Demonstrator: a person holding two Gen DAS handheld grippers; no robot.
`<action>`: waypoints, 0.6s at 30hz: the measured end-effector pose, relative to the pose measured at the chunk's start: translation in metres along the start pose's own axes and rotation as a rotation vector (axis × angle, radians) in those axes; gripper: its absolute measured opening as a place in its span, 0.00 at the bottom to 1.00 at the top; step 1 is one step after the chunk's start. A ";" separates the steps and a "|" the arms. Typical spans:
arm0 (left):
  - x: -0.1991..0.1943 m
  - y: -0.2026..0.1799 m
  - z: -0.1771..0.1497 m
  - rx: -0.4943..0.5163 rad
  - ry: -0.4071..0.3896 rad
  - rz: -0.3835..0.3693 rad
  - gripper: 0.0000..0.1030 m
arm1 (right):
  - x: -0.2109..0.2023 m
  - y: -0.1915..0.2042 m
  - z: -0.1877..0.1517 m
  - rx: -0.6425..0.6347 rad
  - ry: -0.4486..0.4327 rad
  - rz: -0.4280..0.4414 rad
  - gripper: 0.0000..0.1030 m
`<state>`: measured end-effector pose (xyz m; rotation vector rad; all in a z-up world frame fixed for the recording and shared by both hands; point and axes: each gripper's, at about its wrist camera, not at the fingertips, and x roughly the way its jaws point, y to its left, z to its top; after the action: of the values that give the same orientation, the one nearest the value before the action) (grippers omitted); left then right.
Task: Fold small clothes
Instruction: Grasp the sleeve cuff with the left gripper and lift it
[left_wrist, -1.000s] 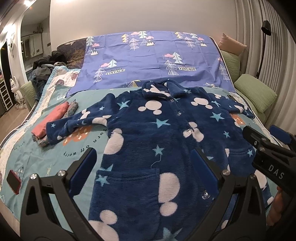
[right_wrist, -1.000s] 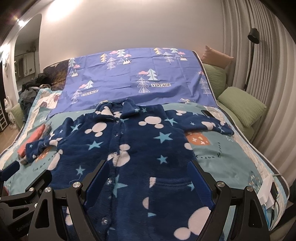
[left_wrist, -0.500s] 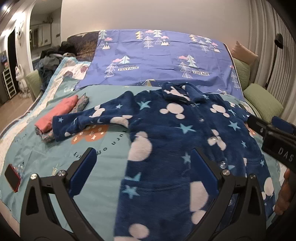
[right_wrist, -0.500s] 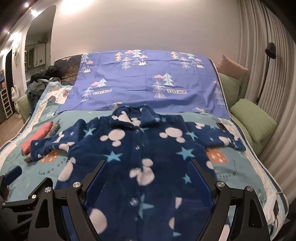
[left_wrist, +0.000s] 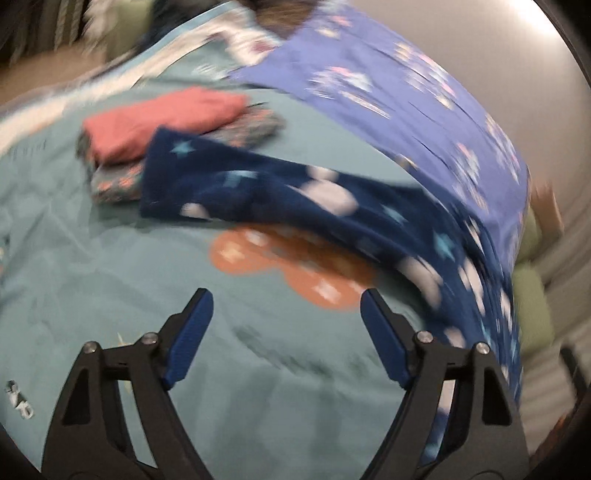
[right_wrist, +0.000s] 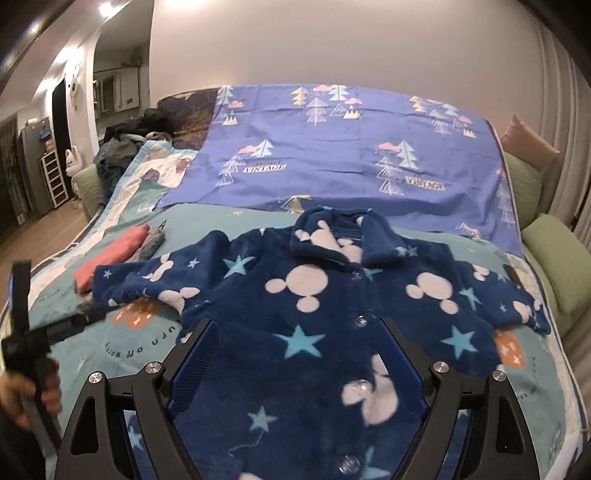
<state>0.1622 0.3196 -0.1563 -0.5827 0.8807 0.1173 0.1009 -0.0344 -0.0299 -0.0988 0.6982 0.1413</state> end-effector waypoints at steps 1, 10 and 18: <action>0.007 0.015 0.007 -0.049 0.002 -0.004 0.80 | 0.004 0.001 0.000 -0.009 0.005 -0.005 0.85; 0.069 0.117 0.054 -0.366 -0.010 0.077 0.80 | 0.027 0.002 -0.008 -0.039 0.047 -0.038 0.85; 0.108 0.116 0.071 -0.363 0.036 -0.029 0.22 | 0.046 0.001 -0.012 -0.036 0.077 -0.047 0.85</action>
<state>0.2422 0.4393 -0.2527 -0.9383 0.8915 0.2437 0.1283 -0.0309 -0.0690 -0.1557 0.7696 0.1059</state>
